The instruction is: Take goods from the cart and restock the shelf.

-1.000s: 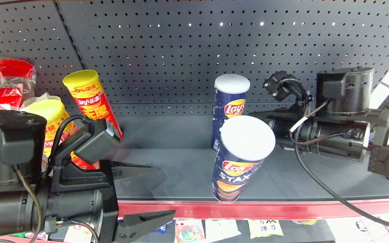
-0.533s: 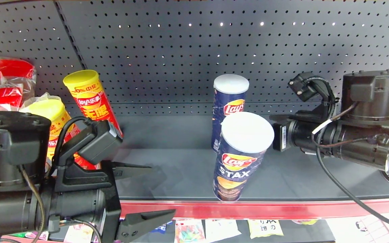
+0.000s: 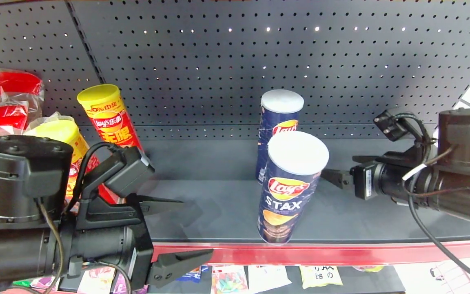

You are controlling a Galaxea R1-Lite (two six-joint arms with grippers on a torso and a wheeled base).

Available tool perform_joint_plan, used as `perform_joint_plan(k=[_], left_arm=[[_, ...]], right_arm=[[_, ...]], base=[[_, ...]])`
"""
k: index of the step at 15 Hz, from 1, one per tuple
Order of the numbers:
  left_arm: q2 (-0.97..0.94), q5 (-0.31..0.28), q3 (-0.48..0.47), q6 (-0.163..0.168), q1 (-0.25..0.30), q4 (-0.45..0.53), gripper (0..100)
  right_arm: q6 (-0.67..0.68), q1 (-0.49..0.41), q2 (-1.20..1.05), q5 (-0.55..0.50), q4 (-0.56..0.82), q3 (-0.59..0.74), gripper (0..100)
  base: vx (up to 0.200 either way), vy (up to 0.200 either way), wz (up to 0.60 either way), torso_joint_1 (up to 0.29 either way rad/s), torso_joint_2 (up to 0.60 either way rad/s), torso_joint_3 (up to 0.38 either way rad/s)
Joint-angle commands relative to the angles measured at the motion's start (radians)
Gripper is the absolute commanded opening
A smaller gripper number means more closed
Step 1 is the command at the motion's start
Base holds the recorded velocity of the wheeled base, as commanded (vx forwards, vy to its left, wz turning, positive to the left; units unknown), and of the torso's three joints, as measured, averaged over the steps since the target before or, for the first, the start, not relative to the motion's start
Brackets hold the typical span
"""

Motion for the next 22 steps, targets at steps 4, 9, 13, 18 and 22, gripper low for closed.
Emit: perform_joint_plan(k=[4,9,13,18,22], left_arm=[[0.065,0.002,-0.017,0.0,-0.003,-0.002,100],[0.063,0.005,-0.011,0.0,-0.003,-0.001,100],[0.042,0.008,0.017,0.0,-0.002,-0.001,100],[0.01,0.017,0.048,0.0,-0.002,-0.001,100],[-0.001,0.019,0.058,0.0,-0.002,-0.001,100]], right_arm=[[-0.007,0.011,-0.204,-0.024,0.004,0.233,100],[-0.009,0.106,-0.174,-0.031,0.004,0.251,100],[-0.01,0.135,-0.089,-0.054,0.004,0.196,100],[-0.01,0.163,-0.038,-0.074,0.004,0.159,100],[-0.01,0.181,-0.019,-0.074,0.004,0.149,100]], base=[[0.0,0.0,0.0,0.0,0.0,0.0],[0.0,0.0,0.0,0.0,0.0,0.0],[0.0,0.0,0.0,0.0,0.0,0.0],[0.0,0.0,0.0,0.0,0.0,0.0],[0.0,0.0,0.0,0.0,0.0,0.0]])
